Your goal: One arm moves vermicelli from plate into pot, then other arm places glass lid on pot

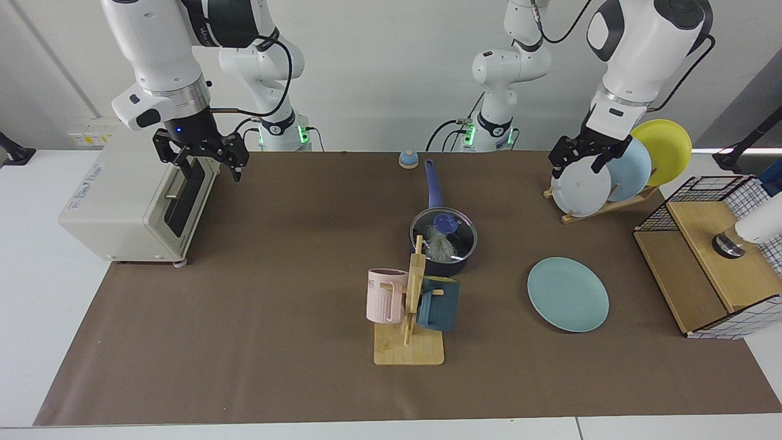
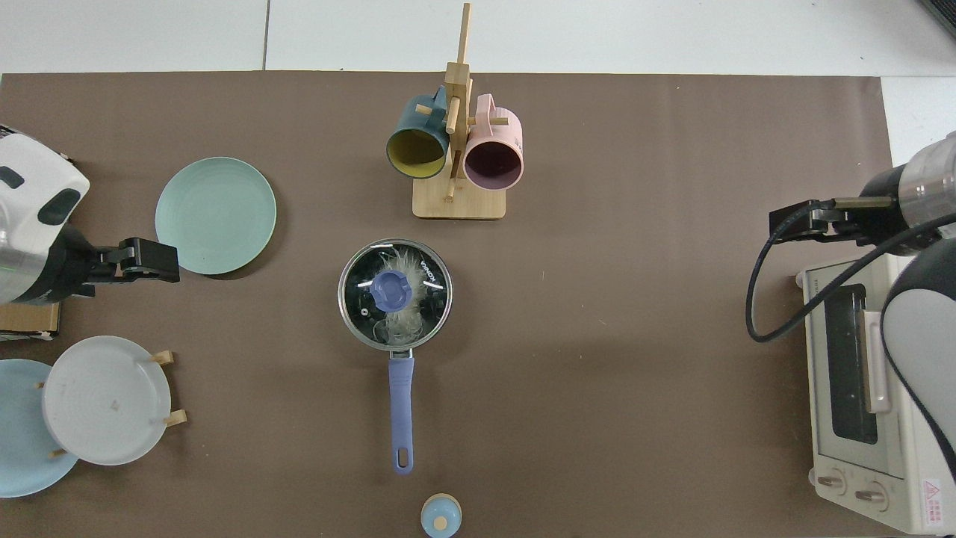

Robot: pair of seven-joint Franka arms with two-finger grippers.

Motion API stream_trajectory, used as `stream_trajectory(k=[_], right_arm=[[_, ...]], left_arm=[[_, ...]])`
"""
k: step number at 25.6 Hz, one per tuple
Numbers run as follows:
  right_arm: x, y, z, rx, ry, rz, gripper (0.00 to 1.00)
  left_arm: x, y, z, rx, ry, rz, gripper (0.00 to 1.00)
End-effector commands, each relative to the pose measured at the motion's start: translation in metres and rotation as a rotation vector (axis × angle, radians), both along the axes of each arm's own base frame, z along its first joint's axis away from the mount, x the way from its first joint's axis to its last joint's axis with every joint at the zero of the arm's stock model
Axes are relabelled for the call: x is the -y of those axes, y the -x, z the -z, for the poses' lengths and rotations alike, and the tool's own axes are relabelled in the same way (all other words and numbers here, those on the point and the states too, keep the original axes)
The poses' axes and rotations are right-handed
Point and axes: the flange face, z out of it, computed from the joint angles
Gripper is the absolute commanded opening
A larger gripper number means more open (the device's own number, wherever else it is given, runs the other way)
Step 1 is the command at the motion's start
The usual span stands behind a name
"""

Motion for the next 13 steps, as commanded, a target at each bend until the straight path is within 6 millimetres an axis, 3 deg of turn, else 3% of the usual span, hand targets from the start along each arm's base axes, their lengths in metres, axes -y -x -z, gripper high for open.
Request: stream_trajectory(k=[1, 13], right_arm=[[-0.001, 0.0075, -0.0016, -0.012, -0.009, -0.017, 0.99], [0.004, 0.0116, -0.0005, -0.032, -0.051, -0.006, 0.99]], left_arm=[[-0.0021, 0.0035, -0.005, 0.004, 0.004, 0.0, 1.0], [-0.0021, 0.0035, -0.005, 0.004, 0.004, 0.0, 1.0]])
